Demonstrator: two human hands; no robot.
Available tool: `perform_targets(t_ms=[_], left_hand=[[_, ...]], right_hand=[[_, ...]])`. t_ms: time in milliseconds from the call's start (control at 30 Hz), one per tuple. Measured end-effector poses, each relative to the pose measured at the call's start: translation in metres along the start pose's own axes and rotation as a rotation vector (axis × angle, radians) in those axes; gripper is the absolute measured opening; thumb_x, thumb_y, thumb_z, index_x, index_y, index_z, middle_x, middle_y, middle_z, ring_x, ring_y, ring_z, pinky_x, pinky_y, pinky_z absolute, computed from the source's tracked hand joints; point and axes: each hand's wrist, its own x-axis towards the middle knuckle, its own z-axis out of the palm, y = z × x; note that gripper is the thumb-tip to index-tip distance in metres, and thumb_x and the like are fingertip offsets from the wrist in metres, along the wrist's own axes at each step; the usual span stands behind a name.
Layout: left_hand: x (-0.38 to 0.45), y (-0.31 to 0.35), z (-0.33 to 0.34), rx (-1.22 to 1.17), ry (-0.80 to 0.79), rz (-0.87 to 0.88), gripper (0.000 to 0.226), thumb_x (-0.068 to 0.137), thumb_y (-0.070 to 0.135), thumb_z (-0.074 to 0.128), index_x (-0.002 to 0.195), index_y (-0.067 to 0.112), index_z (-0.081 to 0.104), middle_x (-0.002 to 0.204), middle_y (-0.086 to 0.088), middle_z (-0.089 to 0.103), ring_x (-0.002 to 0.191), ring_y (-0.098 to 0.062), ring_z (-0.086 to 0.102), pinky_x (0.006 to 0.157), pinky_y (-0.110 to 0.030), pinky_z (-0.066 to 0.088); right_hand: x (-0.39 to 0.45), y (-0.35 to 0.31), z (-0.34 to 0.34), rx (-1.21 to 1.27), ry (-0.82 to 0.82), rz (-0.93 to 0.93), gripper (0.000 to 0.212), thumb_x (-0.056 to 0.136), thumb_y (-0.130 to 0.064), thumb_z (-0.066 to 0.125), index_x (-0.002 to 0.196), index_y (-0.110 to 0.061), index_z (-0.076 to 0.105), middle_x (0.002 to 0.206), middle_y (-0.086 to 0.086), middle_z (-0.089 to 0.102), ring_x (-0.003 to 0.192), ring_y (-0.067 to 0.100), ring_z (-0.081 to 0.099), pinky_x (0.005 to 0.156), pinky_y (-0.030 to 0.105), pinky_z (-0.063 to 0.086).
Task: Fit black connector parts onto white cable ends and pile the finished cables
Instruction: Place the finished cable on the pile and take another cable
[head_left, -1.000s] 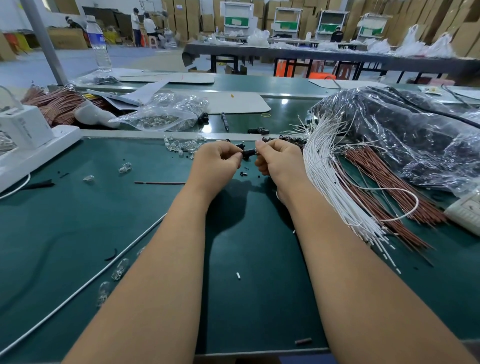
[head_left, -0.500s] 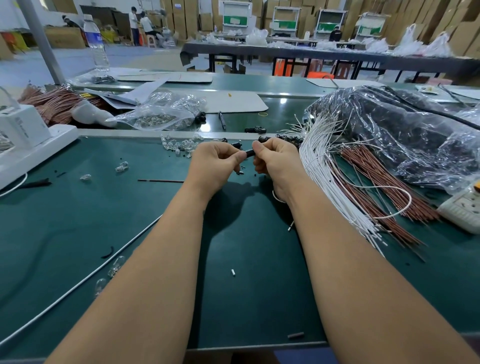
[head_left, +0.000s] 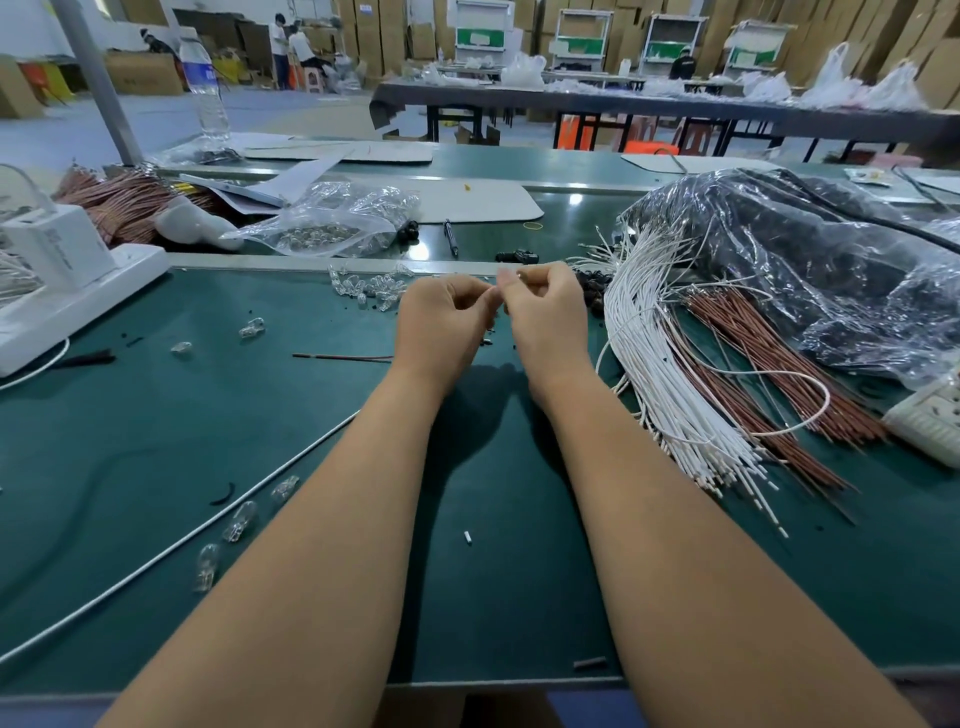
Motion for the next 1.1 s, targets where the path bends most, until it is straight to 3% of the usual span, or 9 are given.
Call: perform_targets(t_ms=[67, 167, 233, 367, 500, 633, 733, 900, 1100], left_hand=[[0.000, 0.004, 0.000, 0.070, 0.026, 0.054, 0.020, 0.092, 0.015, 0.061, 0.080, 0.005, 0.074, 0.065, -0.009, 0.065, 0.060, -0.014, 0.054, 0.059, -0.028, 0.042], [0.003, 0.009, 0.000, 0.240, -0.015, 0.109, 0.025, 0.094, 0.007, 0.048, 0.103, 0.009, 0.072, 0.085, -0.008, 0.070, 0.079, -0.025, 0.061, 0.069, -0.032, 0.047], [0.006, 0.008, 0.000, 0.430, -0.038, 0.102, 0.024, 0.094, 0.007, 0.042, 0.096, 0.006, 0.066, 0.082, -0.010, 0.065, 0.079, -0.032, 0.058, 0.063, -0.034, 0.044], [0.012, 0.008, -0.018, 0.556, -0.003, 0.057, 0.026, 0.099, 0.012, 0.038, 0.100, 0.010, 0.065, 0.092, -0.006, 0.065, 0.076, -0.025, 0.057, 0.059, -0.030, 0.041], [0.027, 0.020, -0.055, 0.536, 0.095, 0.100, 0.026, 0.101, 0.012, 0.038, 0.104, 0.009, 0.064, 0.091, -0.002, 0.063, 0.075, -0.018, 0.055, 0.065, -0.029, 0.041], [0.047, 0.036, -0.105, 0.559, 0.148, 0.131, 0.026, 0.099, 0.011, 0.039, 0.101, 0.008, 0.065, 0.084, 0.000, 0.060, 0.067, -0.016, 0.050, 0.064, -0.026, 0.036], [0.052, 0.034, -0.147, 0.690, 0.187, 0.137, 0.026, 0.097, 0.011, 0.042, 0.102, 0.008, 0.067, 0.088, -0.008, 0.065, 0.072, -0.021, 0.053, 0.066, -0.028, 0.038], [0.024, -0.016, -0.204, 0.920, 0.150, -0.031, 0.030, 0.092, 0.010, 0.043, 0.106, 0.008, 0.070, 0.107, -0.016, 0.068, 0.101, -0.036, 0.060, 0.088, -0.043, 0.048], [-0.011, -0.068, -0.236, 1.100, 0.172, -0.322, 0.036, 0.091, 0.005, 0.044, 0.119, 0.012, 0.066, 0.116, -0.025, 0.060, 0.105, -0.043, 0.054, 0.083, -0.045, 0.047]], right_hand=[[-0.003, -0.004, 0.004, 0.006, 0.036, -0.038, 0.009, 0.092, -0.015, 0.061, 0.093, -0.012, 0.053, 0.079, -0.005, 0.056, 0.069, 0.007, 0.055, 0.062, 0.013, 0.044], [-0.002, -0.011, -0.001, 0.084, 0.152, -0.032, 0.010, 0.093, -0.014, 0.059, 0.092, -0.016, 0.050, 0.087, 0.004, 0.060, 0.078, 0.019, 0.060, 0.076, 0.032, 0.052], [0.000, -0.014, -0.007, 0.154, 0.274, -0.016, 0.011, 0.094, -0.016, 0.058, 0.091, -0.020, 0.048, 0.092, 0.009, 0.062, 0.076, 0.019, 0.062, 0.076, 0.034, 0.054], [0.003, -0.016, -0.015, 0.183, 0.307, -0.039, 0.016, 0.094, -0.016, 0.058, 0.102, -0.020, 0.045, 0.082, -0.001, 0.059, 0.069, 0.010, 0.060, 0.072, 0.029, 0.054], [-0.010, -0.018, -0.001, 0.008, 0.149, -0.210, 0.030, 0.092, -0.020, 0.059, 0.115, -0.021, 0.040, 0.082, -0.007, 0.054, 0.067, -0.002, 0.054, 0.063, 0.016, 0.047], [-0.032, -0.031, 0.018, -0.196, -0.079, -0.507, 0.019, 0.091, -0.017, 0.057, 0.109, -0.013, 0.050, 0.083, -0.002, 0.056, 0.068, 0.012, 0.054, 0.065, 0.037, 0.051], [-0.053, -0.042, 0.033, -0.338, -0.362, -0.650, 0.012, 0.090, -0.019, 0.061, 0.101, -0.013, 0.059, 0.083, -0.001, 0.058, 0.072, 0.015, 0.054, 0.069, 0.043, 0.050], [-0.095, -0.057, 0.053, -0.512, -0.892, -0.767, 0.041, 0.084, -0.046, 0.069, 0.114, -0.018, 0.065, 0.111, -0.003, 0.062, 0.104, 0.014, 0.056, 0.092, 0.037, 0.047], [-0.136, -0.057, 0.069, -0.617, -1.249, -0.949, 0.063, 0.085, -0.060, 0.060, 0.140, -0.033, 0.047, 0.145, -0.004, 0.045, 0.133, 0.014, 0.037, 0.109, 0.029, 0.026]])
